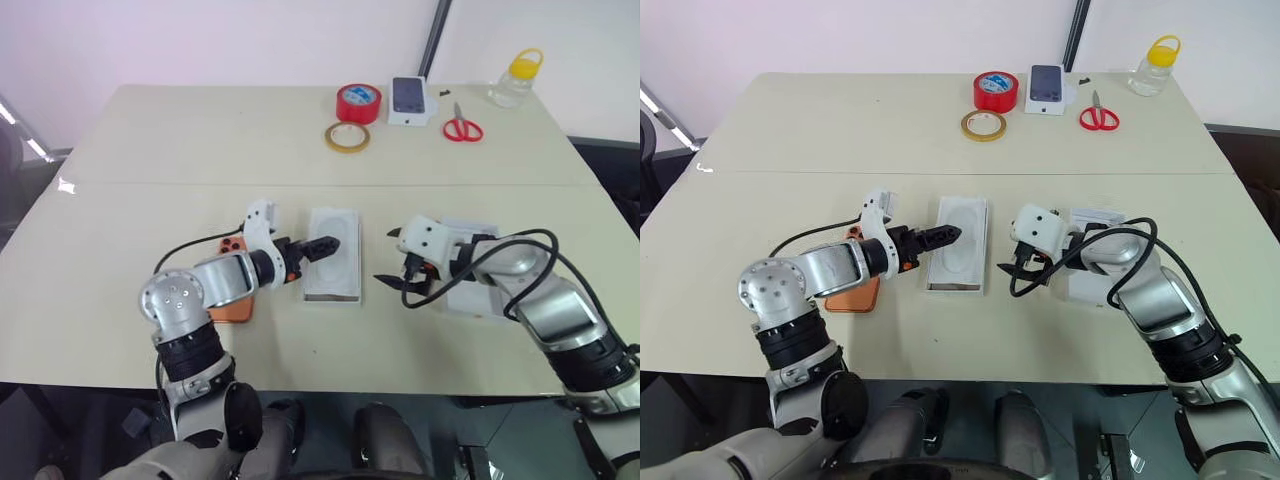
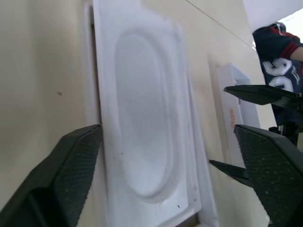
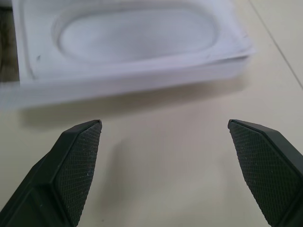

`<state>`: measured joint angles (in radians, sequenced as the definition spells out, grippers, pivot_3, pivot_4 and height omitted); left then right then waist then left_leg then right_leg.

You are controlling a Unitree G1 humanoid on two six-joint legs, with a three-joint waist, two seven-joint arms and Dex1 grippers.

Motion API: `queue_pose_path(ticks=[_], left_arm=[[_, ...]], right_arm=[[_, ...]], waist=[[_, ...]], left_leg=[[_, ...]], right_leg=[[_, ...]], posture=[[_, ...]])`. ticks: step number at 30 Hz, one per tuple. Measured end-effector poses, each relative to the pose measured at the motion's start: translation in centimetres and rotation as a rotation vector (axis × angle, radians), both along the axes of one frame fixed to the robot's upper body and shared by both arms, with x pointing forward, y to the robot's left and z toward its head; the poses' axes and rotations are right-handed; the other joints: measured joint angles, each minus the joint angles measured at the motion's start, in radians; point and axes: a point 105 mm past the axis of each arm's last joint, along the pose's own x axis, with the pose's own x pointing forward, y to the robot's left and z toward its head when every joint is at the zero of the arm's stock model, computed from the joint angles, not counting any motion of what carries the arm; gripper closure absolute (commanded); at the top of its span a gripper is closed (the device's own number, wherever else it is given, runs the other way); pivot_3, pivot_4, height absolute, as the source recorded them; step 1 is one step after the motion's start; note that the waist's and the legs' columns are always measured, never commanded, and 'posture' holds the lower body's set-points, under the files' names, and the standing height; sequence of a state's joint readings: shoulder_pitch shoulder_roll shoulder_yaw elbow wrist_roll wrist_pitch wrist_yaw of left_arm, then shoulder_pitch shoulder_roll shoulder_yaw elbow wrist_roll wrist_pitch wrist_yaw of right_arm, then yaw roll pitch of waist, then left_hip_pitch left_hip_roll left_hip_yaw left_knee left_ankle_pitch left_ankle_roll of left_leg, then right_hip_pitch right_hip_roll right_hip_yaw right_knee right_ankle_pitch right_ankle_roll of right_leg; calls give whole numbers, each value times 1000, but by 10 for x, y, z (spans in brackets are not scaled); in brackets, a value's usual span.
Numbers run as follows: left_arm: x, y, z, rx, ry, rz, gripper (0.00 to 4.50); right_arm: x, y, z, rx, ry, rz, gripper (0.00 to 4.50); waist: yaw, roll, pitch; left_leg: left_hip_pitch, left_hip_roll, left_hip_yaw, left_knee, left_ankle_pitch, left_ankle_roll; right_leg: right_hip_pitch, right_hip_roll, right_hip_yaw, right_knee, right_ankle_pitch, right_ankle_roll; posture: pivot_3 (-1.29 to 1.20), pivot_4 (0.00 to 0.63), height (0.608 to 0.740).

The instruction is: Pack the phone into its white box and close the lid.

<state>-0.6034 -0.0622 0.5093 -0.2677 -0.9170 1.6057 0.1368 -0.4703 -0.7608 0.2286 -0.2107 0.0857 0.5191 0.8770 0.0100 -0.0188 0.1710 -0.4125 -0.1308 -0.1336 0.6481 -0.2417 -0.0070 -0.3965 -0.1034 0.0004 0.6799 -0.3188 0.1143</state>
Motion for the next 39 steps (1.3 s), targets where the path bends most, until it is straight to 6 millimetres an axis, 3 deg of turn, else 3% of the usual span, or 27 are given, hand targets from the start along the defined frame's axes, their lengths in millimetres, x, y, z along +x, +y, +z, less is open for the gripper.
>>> queue_pose_path(ticks=[1, 4, 11, 15, 18, 24, 29, 31, 34, 39], left_arm=[[0, 2, 2, -4, -7, 1, 30], [0, 8, 7, -14, -27, -5, 0], [-1, 16, 17, -3, -81, -31, 0], [1, 51, 24, 185, -220, 1, 0], [-3, 71, 13, 320, -328, -24, 0], [-21, 78, -5, 495, -539, -224, 0], [-28, 78, -5, 485, -606, -294, 0], [-32, 78, -7, 472, -604, -311, 0], [-37, 81, -11, 470, -593, -325, 0], [-39, 89, -17, 486, -581, -323, 0]], right_arm=[[2, -1, 3, 6, -10, -8, 0], [5, -1, 13, 30, -33, -14, 712], [12, 2, 15, 72, -28, -27, 4296], [18, 20, 24, 135, -33, -31, 4408], [20, 46, 18, 169, -1, -32, 4408], [25, 82, 10, 173, 42, -34, 4408], [41, 87, -5, 162, 76, -124, 4408], [43, 85, -18, 119, 100, -145, 4408], [41, 85, -22, 100, 115, -135, 4408], [11, 83, -28, 45, 205, 15, 4408]], waist=[[1, 0, 0], [2, 0, 0], [-6, 0, 0], [-27, 1, 0], [-31, 1, -1], [-17, 2, 0], [-24, 2, 0], [-26, 3, 0], [-28, 3, 0], [-25, 3, 0]], left_leg=[[0, 0, 0, 0, 0, 0], [0, 0, 0, 0, 0, 0], [0, 0, 0, -1, 0, -1], [2, 2, 0, -2, 1, -2], [2, 3, 1, -4, 1, -3], [2, 3, 0, -5, 1, -3], [2, 3, -1, -7, 1, -3], [2, 3, -1, -8, 1, -3], [2, 5, -1, -9, 2, -4], [2, 6, -1, -10, 2, -4]], right_leg=[[0, 0, 0, 0, 0, 0], [0, 0, 0, 0, 0, 0], [-1, 0, 0, 1, 0, 0], [-1, 1, 2, 1, 1, -2], [-1, 2, 2, 1, 2, -4], [-1, 2, 2, -4, 2, -5], [-1, 2, 1, -6, 3, -6], [-2, 2, 1, -5, 3, -6], [-2, 4, 2, -5, 3, -6], [-2, 5, 2, -6, 4, -7]], posture=[[0, 150, 740], [0, 150, 740], [0, 150, 740], [0, 150, 740], [0, 150, 740], [0, 150, 740], [0, 150, 740], [0, 150, 740], [0, 150, 740], [0, 150, 740]])
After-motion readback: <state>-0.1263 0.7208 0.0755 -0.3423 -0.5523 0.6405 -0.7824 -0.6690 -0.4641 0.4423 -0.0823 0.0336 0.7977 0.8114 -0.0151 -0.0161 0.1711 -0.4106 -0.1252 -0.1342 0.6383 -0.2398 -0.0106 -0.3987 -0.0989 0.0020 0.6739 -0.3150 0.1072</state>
